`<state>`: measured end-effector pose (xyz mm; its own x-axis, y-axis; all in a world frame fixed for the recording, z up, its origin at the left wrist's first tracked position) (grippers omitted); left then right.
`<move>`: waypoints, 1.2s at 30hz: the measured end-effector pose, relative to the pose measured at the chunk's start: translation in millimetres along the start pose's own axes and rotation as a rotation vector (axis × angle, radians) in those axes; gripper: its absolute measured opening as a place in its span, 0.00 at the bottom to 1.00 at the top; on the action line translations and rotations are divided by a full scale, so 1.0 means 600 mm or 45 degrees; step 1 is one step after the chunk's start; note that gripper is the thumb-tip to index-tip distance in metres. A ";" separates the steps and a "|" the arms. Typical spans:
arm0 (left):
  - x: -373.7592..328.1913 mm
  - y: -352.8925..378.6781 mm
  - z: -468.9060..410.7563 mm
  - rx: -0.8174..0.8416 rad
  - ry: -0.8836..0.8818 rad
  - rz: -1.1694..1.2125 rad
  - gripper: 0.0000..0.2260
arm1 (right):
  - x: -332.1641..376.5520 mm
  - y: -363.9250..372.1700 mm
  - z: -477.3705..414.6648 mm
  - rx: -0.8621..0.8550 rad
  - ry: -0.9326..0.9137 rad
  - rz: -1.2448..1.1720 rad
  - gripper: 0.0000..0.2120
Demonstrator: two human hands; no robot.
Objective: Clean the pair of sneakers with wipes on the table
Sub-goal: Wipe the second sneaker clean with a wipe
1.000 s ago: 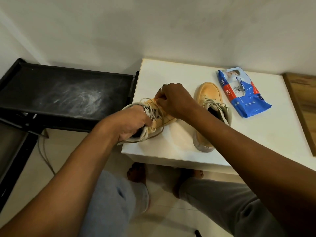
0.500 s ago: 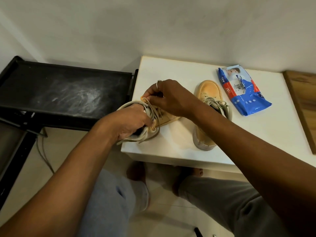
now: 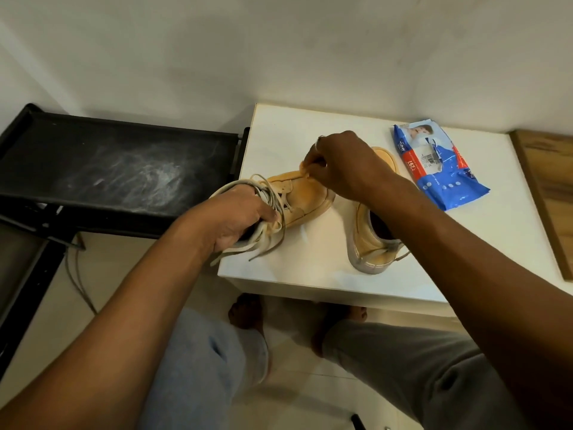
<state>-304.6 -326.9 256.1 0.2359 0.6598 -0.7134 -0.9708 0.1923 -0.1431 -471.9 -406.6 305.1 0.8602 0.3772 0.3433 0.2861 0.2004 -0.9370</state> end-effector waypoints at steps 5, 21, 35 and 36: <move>-0.003 0.002 -0.001 -0.038 -0.030 0.264 0.06 | -0.005 0.035 -0.009 0.060 0.077 0.088 0.11; 0.003 0.004 -0.002 -0.085 -0.185 0.323 0.06 | 0.023 0.050 -0.009 0.238 0.071 0.034 0.04; 0.007 0.000 -0.012 -0.113 -0.153 0.262 0.08 | 0.028 0.067 -0.009 0.288 0.112 -0.083 0.04; 0.007 -0.001 -0.013 -0.116 -0.146 0.247 0.08 | 0.029 0.071 -0.009 0.246 0.119 -0.068 0.03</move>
<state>-303.4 -329.9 248.1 0.0425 0.7570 -0.6521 -0.9971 -0.0090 -0.0754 -442.4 -396.1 271.1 0.8841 0.2776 0.3760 0.2537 0.3906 -0.8849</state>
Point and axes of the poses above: each hand's wrist, its own z-axis away from the middle knuckle, its own y-axis out of the palm, x = y × z, the point moved 5 cm from there along -z, towards the middle knuckle, and after that the axes turned 1 degree about -x, right-handed, at the moved point
